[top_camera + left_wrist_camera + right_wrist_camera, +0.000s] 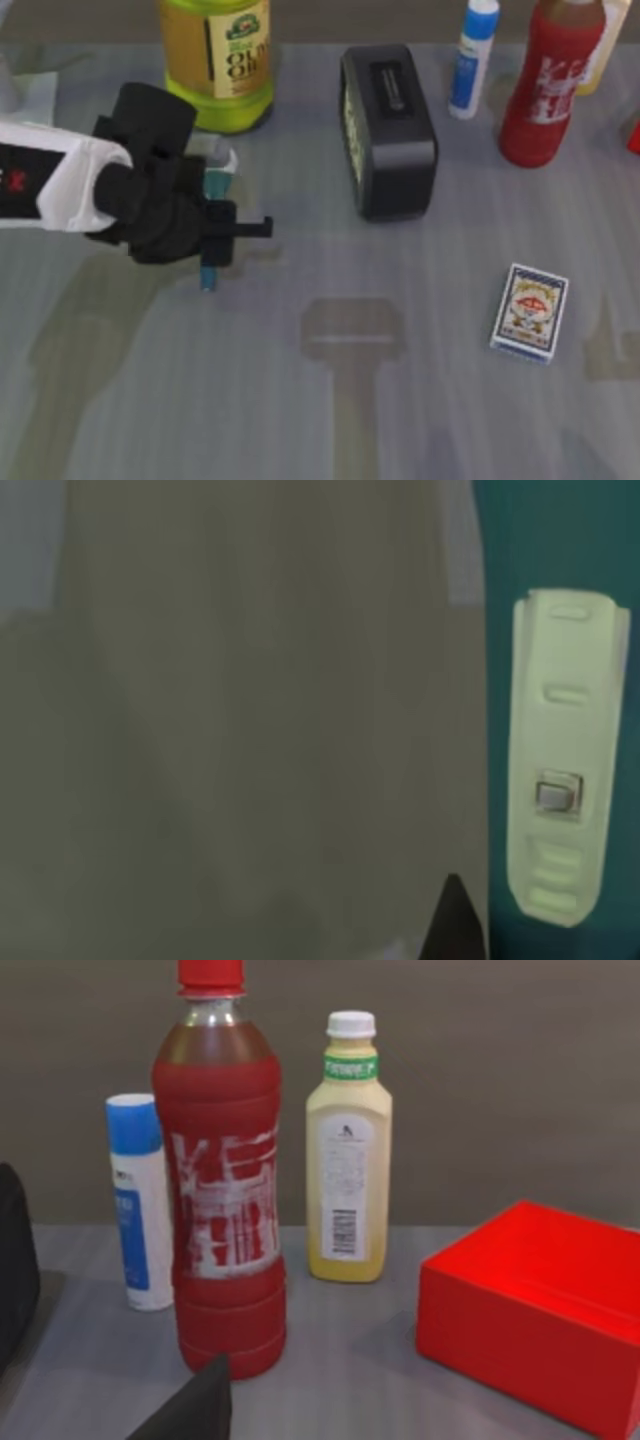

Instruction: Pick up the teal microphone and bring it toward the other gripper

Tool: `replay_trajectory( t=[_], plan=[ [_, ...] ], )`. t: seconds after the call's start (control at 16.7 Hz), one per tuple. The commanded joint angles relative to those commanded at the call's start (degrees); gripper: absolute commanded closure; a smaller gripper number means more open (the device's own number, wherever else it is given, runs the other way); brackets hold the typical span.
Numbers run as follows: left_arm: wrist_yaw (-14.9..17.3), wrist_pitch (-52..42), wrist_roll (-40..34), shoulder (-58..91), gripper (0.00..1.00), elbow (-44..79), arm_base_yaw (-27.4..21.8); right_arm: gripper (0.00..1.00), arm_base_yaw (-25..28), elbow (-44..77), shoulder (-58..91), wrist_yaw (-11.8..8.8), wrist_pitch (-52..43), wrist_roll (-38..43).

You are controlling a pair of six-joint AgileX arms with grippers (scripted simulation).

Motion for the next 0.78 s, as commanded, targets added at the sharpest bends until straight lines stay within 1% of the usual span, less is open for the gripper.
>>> replay_trajectory(
  t=[0.54, 0.66, 0.78],
  plan=[
    [16.0, 44.9, 10.1, -11.2, 1.00, -12.6, 1.6, 0.00, 0.0, 0.0, 0.0, 0.0, 0.0, 0.0],
    [18.8, 52.2, 12.0, -14.0, 1.00, -14.7, 2.0, 0.00, 0.0, 0.0, 0.0, 0.0, 0.0, 0.0],
    [21.0, 57.2, 13.5, -16.4, 1.00, -16.2, 2.3, 0.00, 0.0, 0.0, 0.0, 0.0, 0.0, 0.0]
  ],
)
